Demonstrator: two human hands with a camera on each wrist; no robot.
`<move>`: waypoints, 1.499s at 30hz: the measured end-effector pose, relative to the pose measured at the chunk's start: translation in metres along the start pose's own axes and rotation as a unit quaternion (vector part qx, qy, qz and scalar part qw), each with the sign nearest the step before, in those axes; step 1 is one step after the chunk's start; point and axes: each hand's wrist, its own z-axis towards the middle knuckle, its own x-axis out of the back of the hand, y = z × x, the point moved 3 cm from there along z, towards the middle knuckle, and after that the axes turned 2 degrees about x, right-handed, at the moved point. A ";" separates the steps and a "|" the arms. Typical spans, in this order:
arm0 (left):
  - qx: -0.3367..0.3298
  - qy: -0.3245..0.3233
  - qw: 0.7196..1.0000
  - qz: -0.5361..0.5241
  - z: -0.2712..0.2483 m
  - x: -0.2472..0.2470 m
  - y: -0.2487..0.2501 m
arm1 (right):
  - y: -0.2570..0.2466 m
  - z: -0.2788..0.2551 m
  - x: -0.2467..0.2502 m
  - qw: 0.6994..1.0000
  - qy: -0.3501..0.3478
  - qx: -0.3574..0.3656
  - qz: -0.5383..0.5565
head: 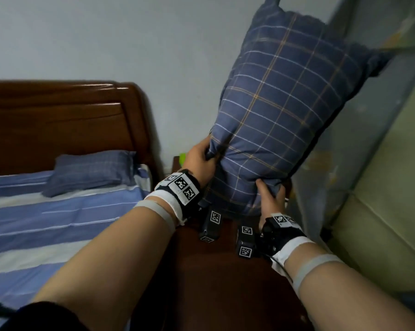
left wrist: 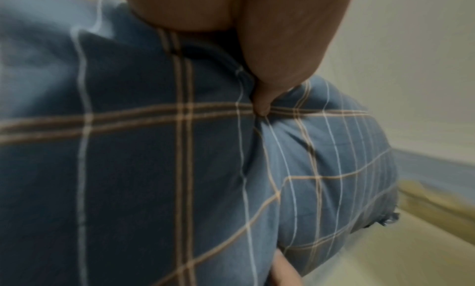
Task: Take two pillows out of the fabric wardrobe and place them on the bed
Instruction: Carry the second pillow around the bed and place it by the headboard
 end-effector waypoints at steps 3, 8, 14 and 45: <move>0.015 0.065 0.997 0.030 -0.030 0.083 -0.018 | 0.006 -0.046 -0.065 0.996 -0.091 -0.009 0.026; 0.039 0.179 0.981 0.062 -0.085 0.207 -0.036 | 0.002 -0.108 -0.166 0.974 -0.224 -0.002 0.029; 0.103 0.362 0.919 0.116 -0.187 0.329 -0.027 | 0.006 -0.209 -0.286 0.912 -0.410 -0.012 -0.006; 0.263 0.703 0.606 0.261 -0.857 0.427 0.262 | 0.017 -0.856 -0.120 0.544 -0.838 -0.042 0.007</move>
